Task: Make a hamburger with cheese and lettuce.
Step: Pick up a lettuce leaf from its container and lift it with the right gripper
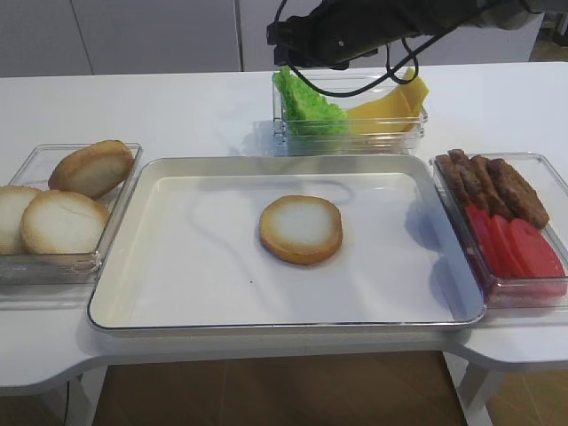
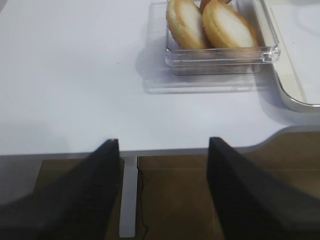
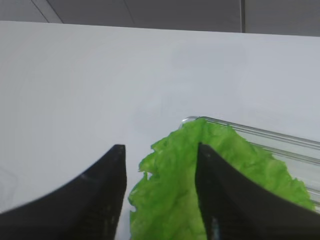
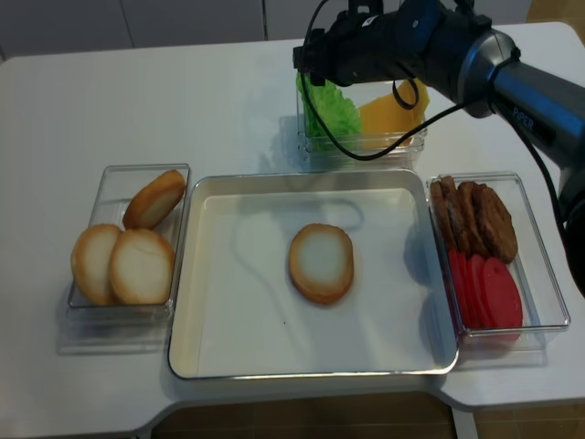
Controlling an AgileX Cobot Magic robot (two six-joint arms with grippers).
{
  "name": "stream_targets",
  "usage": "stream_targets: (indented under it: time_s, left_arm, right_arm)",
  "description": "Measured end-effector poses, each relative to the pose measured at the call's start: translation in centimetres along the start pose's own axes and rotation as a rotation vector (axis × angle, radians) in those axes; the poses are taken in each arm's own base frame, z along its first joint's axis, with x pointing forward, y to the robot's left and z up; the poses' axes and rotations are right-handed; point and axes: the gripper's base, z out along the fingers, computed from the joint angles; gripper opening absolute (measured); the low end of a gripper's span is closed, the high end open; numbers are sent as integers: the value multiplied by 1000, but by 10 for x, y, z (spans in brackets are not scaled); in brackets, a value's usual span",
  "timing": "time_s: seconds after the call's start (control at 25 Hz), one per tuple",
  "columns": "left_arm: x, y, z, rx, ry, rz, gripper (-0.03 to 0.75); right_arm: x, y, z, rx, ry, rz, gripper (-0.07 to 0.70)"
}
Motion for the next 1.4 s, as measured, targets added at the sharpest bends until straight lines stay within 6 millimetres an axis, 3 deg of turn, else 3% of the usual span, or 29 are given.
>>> stream_targets:
  time_s: [0.32,0.6,0.96,1.4]
  left_arm:
    - [0,0,0,0,0,0,416]
    - [0,0,0,0,0,0,416]
    - [0,0,0,0,0,0,416]
    - [0,0,0,0,0,0,416]
  right_arm:
    - [13,-7,13,10,35,15,350]
    - [12,-7,13,16,23,31,342]
    - [11,-7,13,13,19,51,207]
    - [8,-5,11,3,3,81,194]
